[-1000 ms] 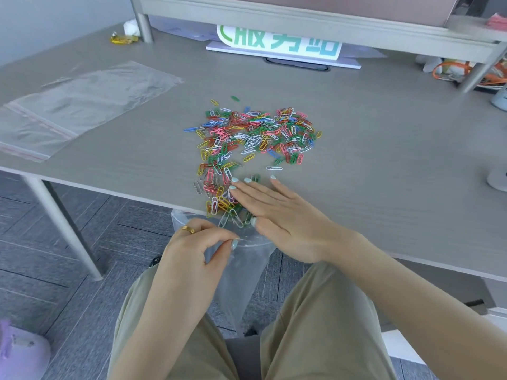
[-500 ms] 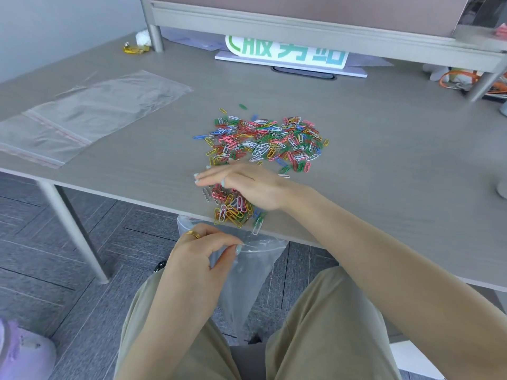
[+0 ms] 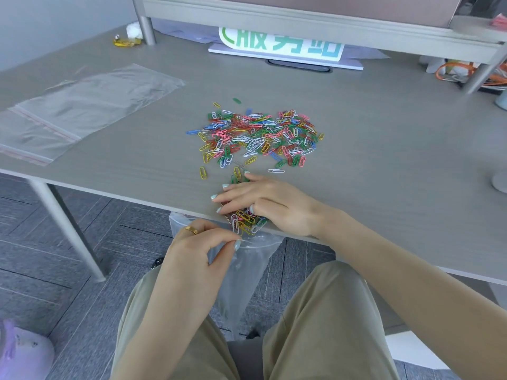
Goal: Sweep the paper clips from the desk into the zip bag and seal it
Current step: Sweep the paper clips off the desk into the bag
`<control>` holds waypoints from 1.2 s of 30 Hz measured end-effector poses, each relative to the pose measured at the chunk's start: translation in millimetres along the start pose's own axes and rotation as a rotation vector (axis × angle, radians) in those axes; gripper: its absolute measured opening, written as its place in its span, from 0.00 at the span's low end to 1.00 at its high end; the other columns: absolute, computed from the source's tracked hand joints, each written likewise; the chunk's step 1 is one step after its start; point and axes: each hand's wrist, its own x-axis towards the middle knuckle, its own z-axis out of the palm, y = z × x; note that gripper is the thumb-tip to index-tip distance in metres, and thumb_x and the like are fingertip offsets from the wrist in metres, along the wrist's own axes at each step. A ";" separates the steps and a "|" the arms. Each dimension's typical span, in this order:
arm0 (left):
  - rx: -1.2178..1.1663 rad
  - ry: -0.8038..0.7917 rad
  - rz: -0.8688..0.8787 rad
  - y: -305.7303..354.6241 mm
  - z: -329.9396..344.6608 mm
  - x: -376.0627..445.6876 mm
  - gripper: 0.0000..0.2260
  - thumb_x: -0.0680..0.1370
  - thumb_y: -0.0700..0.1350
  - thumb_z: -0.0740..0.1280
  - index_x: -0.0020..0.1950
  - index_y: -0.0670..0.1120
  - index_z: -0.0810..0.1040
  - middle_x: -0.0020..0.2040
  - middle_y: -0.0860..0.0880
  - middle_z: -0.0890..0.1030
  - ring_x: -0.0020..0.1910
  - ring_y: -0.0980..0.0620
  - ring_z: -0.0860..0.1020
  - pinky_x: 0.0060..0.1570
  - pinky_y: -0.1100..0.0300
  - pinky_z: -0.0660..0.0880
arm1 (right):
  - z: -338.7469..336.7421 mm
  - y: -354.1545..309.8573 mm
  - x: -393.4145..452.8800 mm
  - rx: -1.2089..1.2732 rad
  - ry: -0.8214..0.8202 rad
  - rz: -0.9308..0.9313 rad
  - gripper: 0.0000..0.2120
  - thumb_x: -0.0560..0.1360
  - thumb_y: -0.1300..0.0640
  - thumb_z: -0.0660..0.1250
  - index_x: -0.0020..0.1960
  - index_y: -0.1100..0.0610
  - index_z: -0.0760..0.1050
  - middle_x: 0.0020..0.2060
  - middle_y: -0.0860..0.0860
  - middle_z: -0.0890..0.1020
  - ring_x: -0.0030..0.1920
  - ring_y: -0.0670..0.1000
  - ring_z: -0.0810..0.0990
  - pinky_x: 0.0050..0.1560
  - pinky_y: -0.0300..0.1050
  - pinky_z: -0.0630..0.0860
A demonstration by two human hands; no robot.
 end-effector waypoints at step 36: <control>-0.007 -0.058 0.003 8.3 6.6 -12.8 0.05 0.68 0.45 0.64 0.38 0.52 0.80 0.38 0.55 0.77 0.41 0.57 0.73 0.42 0.76 0.65 | -8.7 10.8 -3.1 -0.227 0.048 0.244 0.28 0.74 0.51 0.41 0.75 0.52 0.49 0.76 0.46 0.51 0.74 0.40 0.45 0.72 0.36 0.38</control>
